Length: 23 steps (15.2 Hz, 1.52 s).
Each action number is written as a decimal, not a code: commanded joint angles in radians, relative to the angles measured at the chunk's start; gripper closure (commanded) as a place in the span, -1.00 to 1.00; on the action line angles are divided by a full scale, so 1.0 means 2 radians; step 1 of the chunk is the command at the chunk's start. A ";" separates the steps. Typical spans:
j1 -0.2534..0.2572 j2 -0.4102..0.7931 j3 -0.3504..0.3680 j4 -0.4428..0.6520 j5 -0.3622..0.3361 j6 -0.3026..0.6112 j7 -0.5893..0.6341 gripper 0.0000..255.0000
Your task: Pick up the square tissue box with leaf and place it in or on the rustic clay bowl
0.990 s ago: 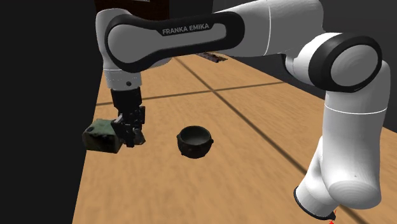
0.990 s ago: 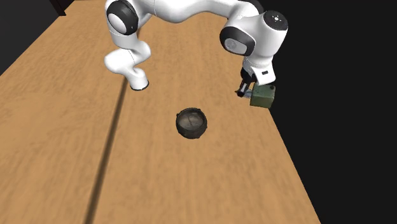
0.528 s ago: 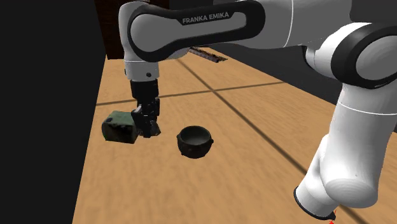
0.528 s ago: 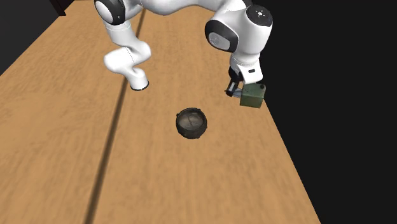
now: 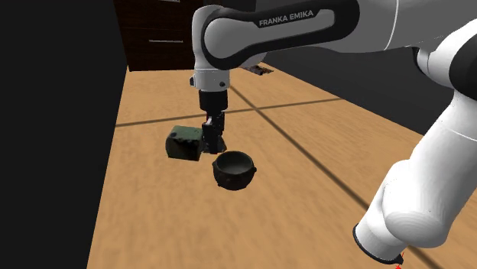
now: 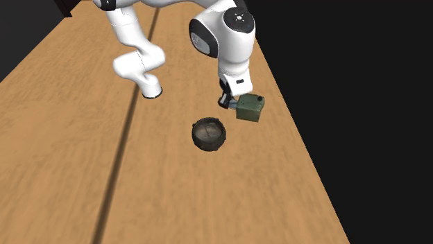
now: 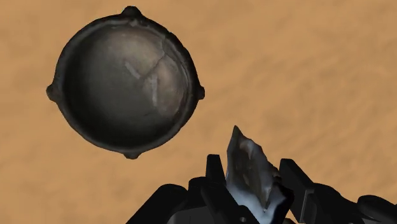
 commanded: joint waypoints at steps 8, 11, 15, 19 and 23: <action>-0.045 -0.102 -0.061 -0.106 -0.002 -0.011 -0.110 1.00; -0.053 -0.116 -0.075 -0.126 -0.007 -0.008 -0.131 1.00; -0.053 -0.112 -0.074 -0.149 -0.006 0.019 -0.134 1.00; -0.052 -0.106 -0.072 -0.170 -0.006 0.046 -0.136 1.00; -0.052 -0.098 -0.071 -0.190 -0.005 0.074 -0.139 1.00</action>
